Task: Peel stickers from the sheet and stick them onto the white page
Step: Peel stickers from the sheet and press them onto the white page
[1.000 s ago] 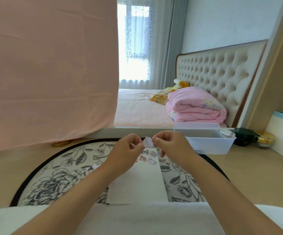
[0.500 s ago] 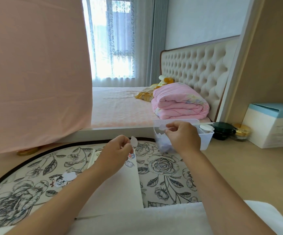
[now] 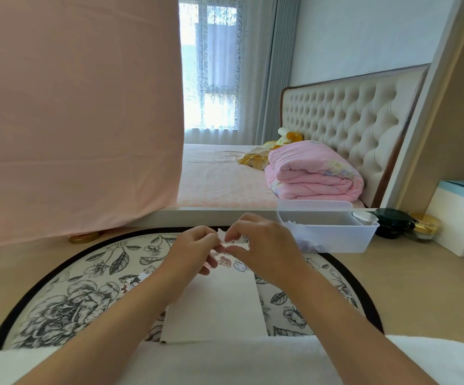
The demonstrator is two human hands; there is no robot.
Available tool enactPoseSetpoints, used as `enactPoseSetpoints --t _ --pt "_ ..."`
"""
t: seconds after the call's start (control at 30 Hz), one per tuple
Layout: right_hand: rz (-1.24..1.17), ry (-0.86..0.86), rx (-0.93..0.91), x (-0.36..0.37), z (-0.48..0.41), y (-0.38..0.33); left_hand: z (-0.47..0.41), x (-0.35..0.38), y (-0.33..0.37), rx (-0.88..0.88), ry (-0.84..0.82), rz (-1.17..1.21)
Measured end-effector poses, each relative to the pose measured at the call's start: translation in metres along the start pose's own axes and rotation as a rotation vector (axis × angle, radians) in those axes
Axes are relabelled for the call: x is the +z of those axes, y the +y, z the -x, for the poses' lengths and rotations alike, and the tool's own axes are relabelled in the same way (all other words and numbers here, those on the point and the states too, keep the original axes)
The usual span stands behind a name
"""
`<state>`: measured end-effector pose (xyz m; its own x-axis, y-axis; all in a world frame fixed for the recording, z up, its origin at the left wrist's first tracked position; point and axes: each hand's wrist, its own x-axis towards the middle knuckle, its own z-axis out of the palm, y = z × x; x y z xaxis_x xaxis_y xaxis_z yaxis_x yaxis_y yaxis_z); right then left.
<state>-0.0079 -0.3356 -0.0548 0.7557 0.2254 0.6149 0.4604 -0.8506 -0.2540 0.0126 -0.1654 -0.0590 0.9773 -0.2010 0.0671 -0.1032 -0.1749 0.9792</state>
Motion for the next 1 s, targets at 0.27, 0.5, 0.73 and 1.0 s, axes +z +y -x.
enactPoseSetpoints --t 0.27,0.5,0.73,1.0 --pt "-0.05 0.042 0.002 0.017 0.006 -0.007 0.007 -0.016 -0.007 -0.028 -0.059 0.078" --pt "-0.51 -0.054 0.377 0.019 0.002 -0.008 0.007 -0.02 -0.011 -0.01 -0.113 0.173" --pt "-0.857 -0.238 0.626 0.012 0.001 -0.013 0.004 -0.019 -0.016 0.076 -0.005 -0.007" --pt "-0.551 -0.046 0.543 0.016 -0.003 -0.012 0.007 -0.019 -0.016 0.21 0.041 -0.341"
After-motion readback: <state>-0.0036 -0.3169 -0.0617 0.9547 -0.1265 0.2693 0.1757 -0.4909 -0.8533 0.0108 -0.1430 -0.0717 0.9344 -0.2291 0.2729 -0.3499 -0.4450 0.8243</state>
